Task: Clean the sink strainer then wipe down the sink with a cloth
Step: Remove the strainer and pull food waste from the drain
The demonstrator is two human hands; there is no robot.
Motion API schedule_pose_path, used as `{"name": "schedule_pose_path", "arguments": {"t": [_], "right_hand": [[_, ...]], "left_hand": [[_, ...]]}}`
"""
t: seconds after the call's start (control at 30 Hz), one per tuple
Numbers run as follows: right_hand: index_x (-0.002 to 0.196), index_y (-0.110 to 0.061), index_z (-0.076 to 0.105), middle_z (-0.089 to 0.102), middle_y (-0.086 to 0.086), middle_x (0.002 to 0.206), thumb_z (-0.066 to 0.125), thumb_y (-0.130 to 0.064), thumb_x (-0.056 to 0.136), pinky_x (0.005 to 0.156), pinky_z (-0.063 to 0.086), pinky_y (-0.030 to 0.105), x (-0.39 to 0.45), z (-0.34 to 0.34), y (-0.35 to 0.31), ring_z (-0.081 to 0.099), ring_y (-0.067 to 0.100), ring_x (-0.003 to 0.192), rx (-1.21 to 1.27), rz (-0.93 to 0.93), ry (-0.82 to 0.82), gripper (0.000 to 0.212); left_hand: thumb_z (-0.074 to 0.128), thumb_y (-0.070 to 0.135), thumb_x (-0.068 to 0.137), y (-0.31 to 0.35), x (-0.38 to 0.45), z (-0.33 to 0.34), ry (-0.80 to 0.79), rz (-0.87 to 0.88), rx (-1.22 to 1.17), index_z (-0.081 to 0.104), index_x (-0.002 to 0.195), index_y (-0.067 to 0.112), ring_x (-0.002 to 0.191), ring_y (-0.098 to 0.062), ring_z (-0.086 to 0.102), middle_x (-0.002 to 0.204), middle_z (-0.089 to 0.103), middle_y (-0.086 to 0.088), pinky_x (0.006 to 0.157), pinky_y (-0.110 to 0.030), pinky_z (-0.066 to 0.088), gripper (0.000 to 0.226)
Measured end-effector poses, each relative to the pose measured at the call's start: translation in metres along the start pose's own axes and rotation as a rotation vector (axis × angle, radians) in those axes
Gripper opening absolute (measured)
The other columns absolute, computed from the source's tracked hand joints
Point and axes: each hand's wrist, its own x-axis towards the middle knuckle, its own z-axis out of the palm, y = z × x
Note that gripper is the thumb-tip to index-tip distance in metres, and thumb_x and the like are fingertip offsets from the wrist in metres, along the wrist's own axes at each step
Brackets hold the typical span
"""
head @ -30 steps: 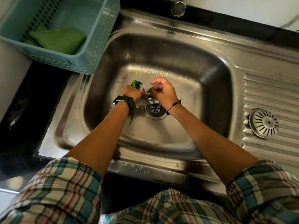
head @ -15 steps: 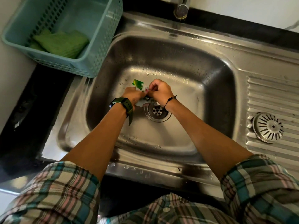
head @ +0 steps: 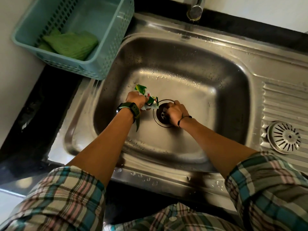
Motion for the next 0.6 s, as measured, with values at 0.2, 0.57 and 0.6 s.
{"name": "schedule_pose_path", "arguments": {"t": [0.2, 0.57, 0.6], "right_hand": [[0.115, -0.015, 0.062, 0.059, 0.006, 0.121, 0.053, -0.017, 0.088, 0.093, 0.04, 0.037, 0.001, -0.004, -0.001, 0.044, 0.028, 0.117, 0.215, 0.168, 0.062, 0.028], [0.087, -0.002, 0.069, 0.066, 0.003, 0.077, 0.055, 0.007, 0.083, 0.062, 0.052, 0.018, -0.019, -0.078, -0.004, 0.061, 0.013, 0.069, 1.174, 0.105, 0.261, 0.017], [0.089, -0.004, 0.068, 0.067, 0.006, 0.079, 0.056, 0.007, 0.082, 0.064, 0.052, 0.022, -0.019, -0.078, -0.007, 0.061, 0.016, 0.072, 1.133, 0.123, 0.256, 0.018]], "left_hand": [[0.063, 0.022, 0.084, 0.002, 0.0, 0.0, 0.008, 0.016, 0.131, 0.049, 0.067, 0.018, 0.056, -0.008, 0.05, 0.066, 0.053, 0.003, 0.035, -0.016, 0.042, 0.023], [0.061, 0.019, 0.083, 0.007, -0.012, 0.02, -0.05, 0.038, 0.204, 0.05, 0.064, 0.018, 0.061, -0.018, 0.057, 0.069, 0.058, -0.004, 0.051, -0.024, 0.047, 0.022], [0.06, 0.014, 0.082, 0.007, -0.013, 0.021, -0.064, 0.037, 0.214, 0.051, 0.064, 0.017, 0.063, -0.019, 0.057, 0.071, 0.059, -0.006, 0.052, -0.025, 0.048, 0.02]]}}
